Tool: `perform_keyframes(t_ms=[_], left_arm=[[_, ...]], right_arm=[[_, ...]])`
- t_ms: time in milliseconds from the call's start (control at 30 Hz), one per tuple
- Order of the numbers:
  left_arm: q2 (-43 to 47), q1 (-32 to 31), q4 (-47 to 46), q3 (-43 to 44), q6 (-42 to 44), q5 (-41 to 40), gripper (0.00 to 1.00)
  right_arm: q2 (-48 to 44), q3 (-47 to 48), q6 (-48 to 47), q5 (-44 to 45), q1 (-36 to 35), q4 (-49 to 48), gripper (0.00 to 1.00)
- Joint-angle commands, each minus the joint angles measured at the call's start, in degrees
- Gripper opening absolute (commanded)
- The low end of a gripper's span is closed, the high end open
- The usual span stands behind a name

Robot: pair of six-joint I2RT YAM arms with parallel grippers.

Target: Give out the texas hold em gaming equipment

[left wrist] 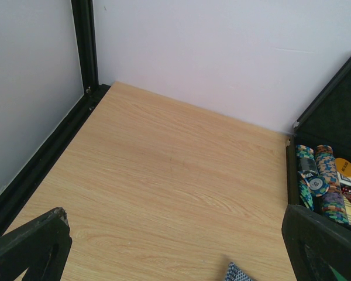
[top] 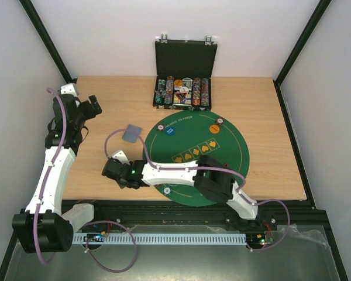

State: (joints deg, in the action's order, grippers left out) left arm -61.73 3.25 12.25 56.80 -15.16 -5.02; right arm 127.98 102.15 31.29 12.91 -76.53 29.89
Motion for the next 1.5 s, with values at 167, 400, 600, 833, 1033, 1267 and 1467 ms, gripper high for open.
perform_keyframes(t_ms=[167, 400, 600, 833, 1033, 1267, 1467], left_arm=[[0.7, 0.2, -1.1, -0.3, 0.6, -0.4, 0.99], [0.7, 0.2, -1.1, -0.4, 0.4, -0.1, 0.99], [0.7, 0.2, -1.1, -0.4, 0.6, -0.5, 1.0], [0.5, 0.2, -0.9, -0.2, 0.7, -0.5, 0.99], [0.4, 0.2, -0.9, -0.1, 0.7, -0.4, 0.99], [0.3, 0.2, -0.8, -0.2, 0.7, -0.2, 1.0], [0.3, 0.2, -0.8, -0.2, 0.7, -0.1, 1.0]], right_arm=[[-17.4, -19.5, 1.8, 3.6, 2.2, -3.1, 0.33], [-23.6, -29.2, -2.1, 0.0, 16.4, -7.2, 0.33], [-17.4, -24.1, -7.8, -3.8, 29.0, -9.7, 0.33], [-7.8, -13.3, -11.0, -8.7, 36.1, -8.6, 0.33], [-1.4, -4.9, -12.6, -8.9, 37.9, -6.2, 0.33], [3.6, 1.7, -13.4, -10.7, 38.7, -4.1, 0.34], [6.6, 4.6, -13.7, -12.3, 38.7, -2.7, 0.35]])
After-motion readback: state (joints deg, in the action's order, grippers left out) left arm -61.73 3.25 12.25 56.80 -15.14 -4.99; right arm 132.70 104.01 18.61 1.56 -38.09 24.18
